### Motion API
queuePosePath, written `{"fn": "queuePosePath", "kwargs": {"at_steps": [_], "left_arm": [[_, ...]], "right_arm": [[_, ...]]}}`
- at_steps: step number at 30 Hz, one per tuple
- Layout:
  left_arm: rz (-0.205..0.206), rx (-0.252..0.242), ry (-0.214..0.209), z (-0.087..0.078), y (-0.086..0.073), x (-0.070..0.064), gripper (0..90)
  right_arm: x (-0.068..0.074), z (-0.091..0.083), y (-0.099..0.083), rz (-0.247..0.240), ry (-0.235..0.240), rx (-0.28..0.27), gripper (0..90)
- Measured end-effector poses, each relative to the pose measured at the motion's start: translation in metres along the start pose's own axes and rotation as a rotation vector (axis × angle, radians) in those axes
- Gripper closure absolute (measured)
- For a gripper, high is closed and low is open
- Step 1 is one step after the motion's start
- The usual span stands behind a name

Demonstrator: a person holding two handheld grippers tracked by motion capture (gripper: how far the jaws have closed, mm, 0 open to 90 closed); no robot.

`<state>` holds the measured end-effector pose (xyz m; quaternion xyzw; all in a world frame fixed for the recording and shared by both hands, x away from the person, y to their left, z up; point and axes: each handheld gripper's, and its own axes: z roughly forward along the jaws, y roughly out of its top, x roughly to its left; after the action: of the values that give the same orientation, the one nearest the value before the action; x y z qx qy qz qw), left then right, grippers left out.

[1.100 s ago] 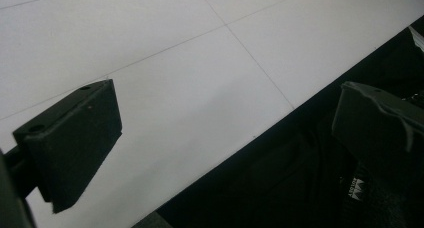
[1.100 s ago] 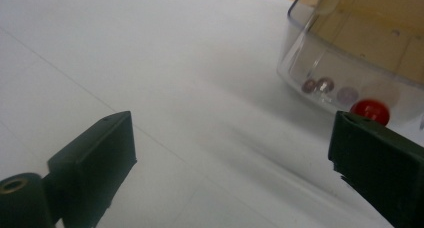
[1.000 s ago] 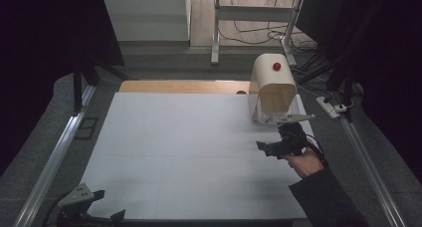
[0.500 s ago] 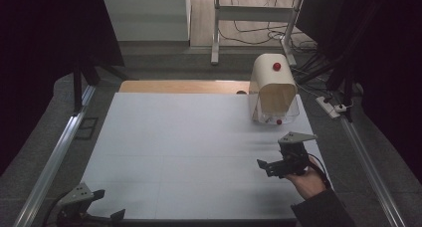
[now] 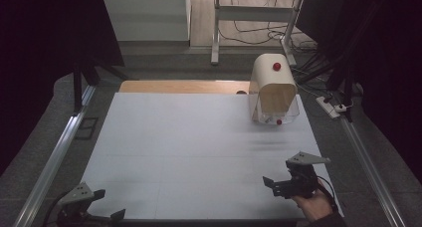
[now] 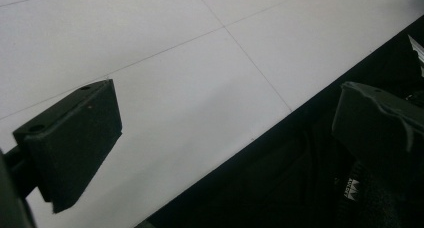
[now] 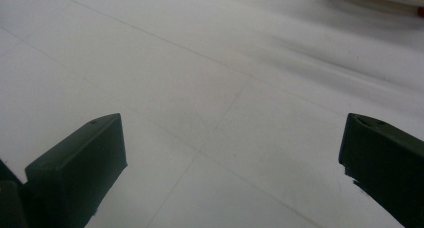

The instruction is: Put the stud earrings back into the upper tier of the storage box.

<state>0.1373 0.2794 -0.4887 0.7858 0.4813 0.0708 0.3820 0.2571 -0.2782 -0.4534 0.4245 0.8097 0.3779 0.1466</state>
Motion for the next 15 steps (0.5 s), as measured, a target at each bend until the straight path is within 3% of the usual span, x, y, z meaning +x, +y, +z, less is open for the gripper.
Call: {"fn": "queuePosePath", "kwargs": {"at_steps": [6, 15], "left_arm": [[-0.006, -0.003, -0.009, -0.001, -0.001, 0.001, 0.0], [-0.012, -0.006, -0.014, -0.002, -0.002, 0.001, 0.0]], "right_arm": [[0.001, -0.011, -0.016, 0.031, 0.005, -0.009, 0.0], [0.000, -0.028, -0.038, 0.058, -0.024, 0.016, 0.0]]}}
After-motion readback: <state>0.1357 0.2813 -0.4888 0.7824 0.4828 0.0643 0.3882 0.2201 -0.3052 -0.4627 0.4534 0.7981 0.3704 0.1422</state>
